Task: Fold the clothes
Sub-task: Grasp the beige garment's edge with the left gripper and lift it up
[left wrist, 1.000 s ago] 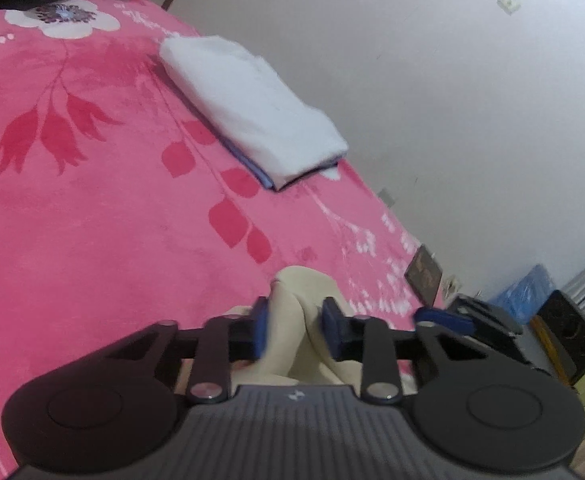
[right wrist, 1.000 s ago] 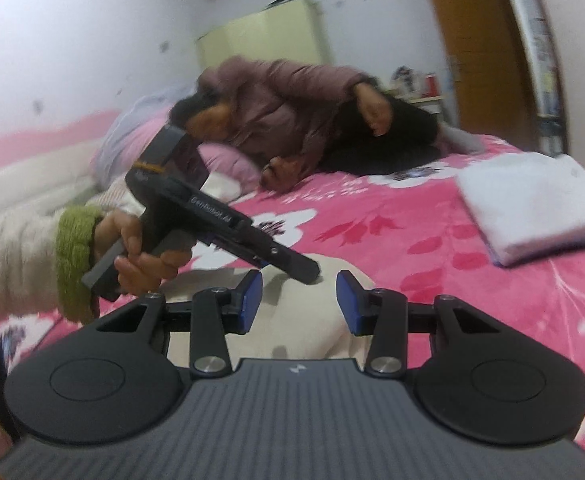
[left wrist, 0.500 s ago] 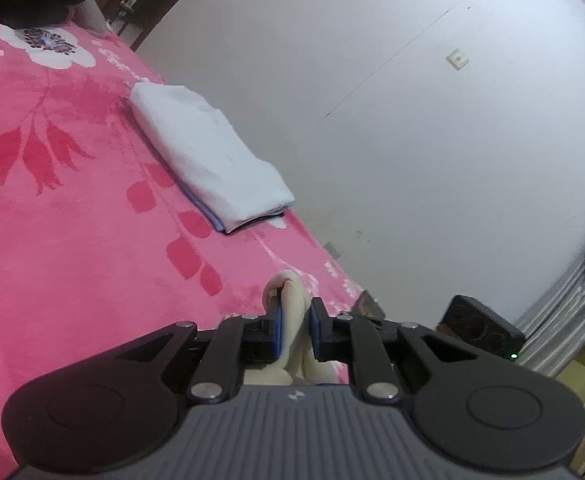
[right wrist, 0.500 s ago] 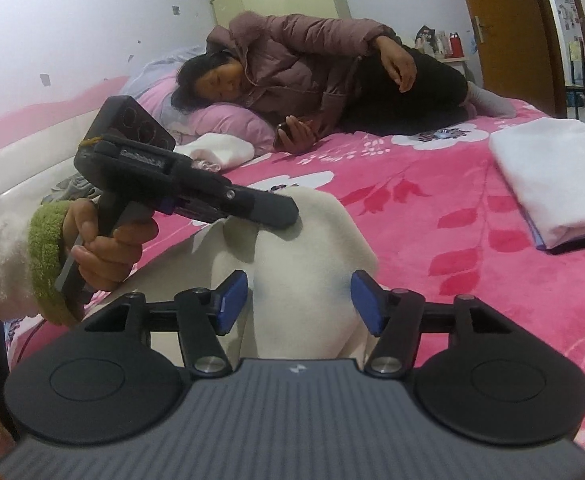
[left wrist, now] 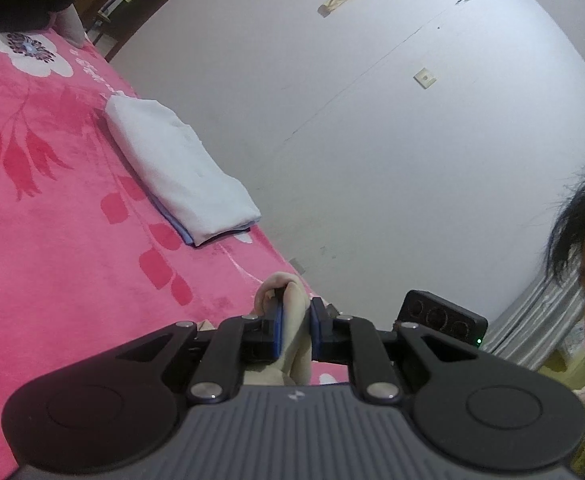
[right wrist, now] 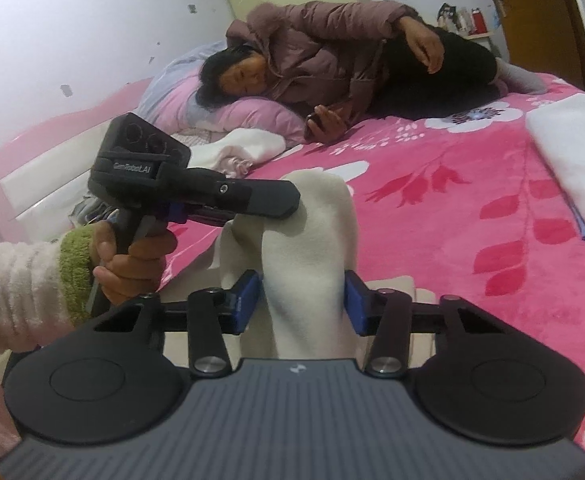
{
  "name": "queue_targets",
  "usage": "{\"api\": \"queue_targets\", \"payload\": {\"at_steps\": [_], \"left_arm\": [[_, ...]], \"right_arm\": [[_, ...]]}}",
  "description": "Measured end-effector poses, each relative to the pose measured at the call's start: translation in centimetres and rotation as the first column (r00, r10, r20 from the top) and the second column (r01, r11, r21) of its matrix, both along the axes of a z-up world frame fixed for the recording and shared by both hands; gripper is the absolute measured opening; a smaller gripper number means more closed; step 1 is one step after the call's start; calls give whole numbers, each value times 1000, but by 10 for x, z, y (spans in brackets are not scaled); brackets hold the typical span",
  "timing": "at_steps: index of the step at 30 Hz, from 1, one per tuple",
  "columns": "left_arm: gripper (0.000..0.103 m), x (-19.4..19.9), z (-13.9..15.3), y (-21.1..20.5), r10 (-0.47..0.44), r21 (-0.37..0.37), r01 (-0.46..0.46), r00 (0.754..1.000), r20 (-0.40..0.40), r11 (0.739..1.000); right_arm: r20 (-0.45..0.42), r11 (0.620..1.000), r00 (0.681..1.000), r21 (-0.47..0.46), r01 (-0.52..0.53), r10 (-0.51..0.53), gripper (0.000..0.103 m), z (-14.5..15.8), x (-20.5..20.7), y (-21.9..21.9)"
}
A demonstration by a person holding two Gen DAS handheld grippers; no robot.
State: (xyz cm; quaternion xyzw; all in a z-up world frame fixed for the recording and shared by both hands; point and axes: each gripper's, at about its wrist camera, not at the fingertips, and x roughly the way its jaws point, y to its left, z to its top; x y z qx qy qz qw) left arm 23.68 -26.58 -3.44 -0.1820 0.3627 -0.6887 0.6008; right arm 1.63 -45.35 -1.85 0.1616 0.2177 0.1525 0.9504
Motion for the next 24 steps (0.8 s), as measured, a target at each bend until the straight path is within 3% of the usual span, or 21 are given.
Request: {"api": "queue_targets", "payload": {"at_steps": [3,4,6,8,9,14,19,21,23,24], "left_arm": [[16,1,-1,2,-2,-19,2,1000,-9,1000],[23,3,-2,2,0,-23,0,1000,-17,1000],[45,8,-5,3,11,-32,-12,999,-52,999],[78,16,-7,3,27,-29,-30,995,-96,999],[82,18,-7,0,12,-27,-15,995,-103,1000],[90,27,-7,-17,-62,-17,60,988,-141,998],[90,36,-6,-33,-134,-10,135,975,-180,991],[83,40,-6,-39,-163,-8,164,967,-195,986],[62,41,-6,-44,-184,0,188,962,-200,982],[59,38,-5,-44,-185,12,191,965,-185,982]], "right_arm": [[-9,1000,1000,11,-16,16,32,2,2,0],[-12,1000,1000,15,-22,22,26,3,3,-1],[-19,999,999,22,-32,33,18,4,5,-1],[-25,999,999,30,-43,44,15,5,6,-1],[-28,998,998,33,-48,49,15,6,7,-1],[16,996,997,41,-76,76,14,10,4,0],[49,995,994,16,-103,102,14,16,4,4],[44,995,994,33,-97,95,14,15,5,2],[37,994,996,60,-88,85,14,12,4,-1],[34,994,996,75,-83,81,14,11,4,-2]]}}
